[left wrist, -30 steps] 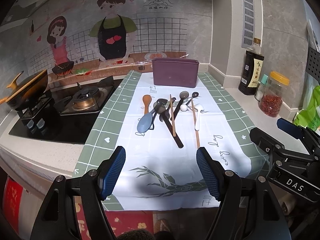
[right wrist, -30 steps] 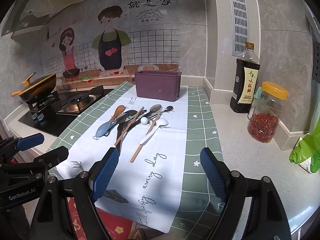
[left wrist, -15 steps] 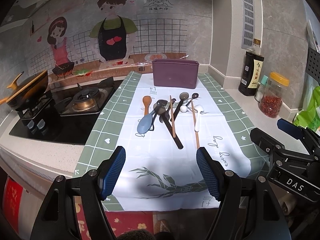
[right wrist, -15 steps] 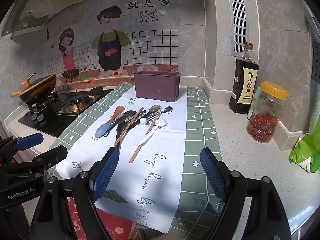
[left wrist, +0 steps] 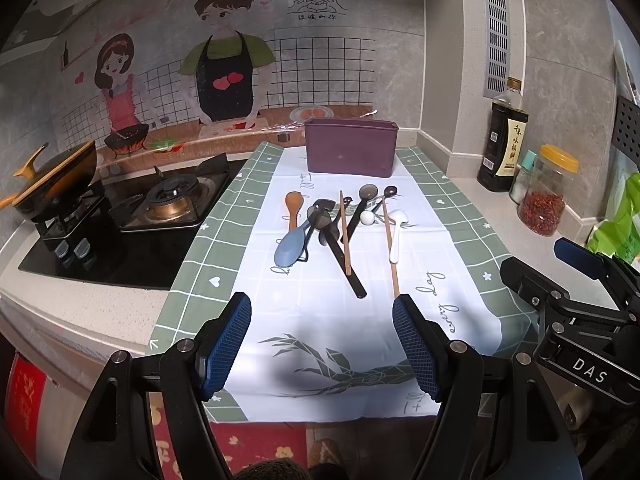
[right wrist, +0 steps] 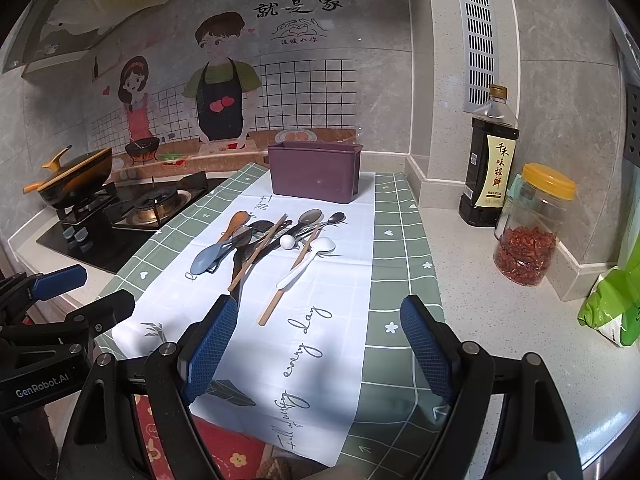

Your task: Organize utensils

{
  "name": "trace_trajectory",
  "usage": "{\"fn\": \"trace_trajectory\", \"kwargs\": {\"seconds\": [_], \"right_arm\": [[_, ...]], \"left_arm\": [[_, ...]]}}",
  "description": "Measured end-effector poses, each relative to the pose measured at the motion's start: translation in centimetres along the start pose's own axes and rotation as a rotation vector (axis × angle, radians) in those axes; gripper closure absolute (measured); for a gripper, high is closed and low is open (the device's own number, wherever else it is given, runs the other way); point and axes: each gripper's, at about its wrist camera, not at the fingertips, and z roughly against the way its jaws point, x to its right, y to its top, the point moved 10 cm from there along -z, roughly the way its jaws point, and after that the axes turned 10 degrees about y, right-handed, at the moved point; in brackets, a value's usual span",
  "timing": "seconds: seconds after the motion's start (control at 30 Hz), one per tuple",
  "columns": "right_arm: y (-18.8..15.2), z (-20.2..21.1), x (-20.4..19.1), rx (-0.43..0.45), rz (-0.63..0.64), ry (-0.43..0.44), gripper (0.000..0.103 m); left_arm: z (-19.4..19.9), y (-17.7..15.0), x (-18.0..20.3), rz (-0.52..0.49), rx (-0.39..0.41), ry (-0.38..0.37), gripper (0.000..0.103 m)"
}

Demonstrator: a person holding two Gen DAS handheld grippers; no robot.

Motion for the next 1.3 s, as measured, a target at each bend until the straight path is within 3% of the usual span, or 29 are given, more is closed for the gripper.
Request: {"fn": "trace_trajectory", "kwargs": {"seconds": [0.83,1.3], "right_arm": [[0.0,-0.3,0.0,-0.009,0.009,-0.005,0.022],[3.4,-5.4,3.2,-0.045,0.022,-0.036,0.022]], "left_arm": [[-0.5,0.1,-0.5,0.009,-0.012,-0.003,0.03],[-8.4,4.4,-3.7,0.037,-0.063,-0.034,0.03]]}}
